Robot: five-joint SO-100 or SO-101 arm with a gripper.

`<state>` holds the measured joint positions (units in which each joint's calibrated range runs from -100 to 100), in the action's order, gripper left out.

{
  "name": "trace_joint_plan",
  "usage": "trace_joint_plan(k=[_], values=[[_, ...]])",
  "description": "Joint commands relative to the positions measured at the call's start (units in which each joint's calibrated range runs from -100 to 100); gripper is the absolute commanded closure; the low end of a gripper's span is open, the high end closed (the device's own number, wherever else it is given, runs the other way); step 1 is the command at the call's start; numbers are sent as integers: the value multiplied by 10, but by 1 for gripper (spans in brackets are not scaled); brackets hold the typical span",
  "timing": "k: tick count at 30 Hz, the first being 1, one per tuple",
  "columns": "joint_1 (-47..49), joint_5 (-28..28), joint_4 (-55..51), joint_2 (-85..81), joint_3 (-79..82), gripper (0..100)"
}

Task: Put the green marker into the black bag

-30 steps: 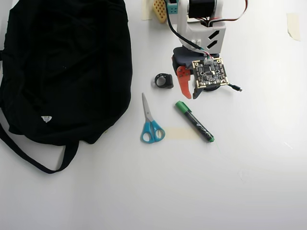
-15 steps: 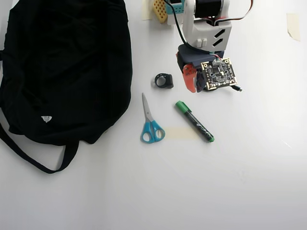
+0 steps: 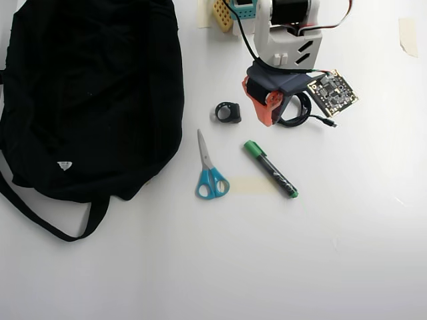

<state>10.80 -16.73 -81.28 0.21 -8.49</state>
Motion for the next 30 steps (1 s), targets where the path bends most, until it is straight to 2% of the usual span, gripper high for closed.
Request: trace_joint_plan(k=[1, 6, 30], values=[[3, -24, -2, -12, -14, 98], [-1, -47, -3, -5, -14, 98], [4, -47, 7, 0, 71, 97]])
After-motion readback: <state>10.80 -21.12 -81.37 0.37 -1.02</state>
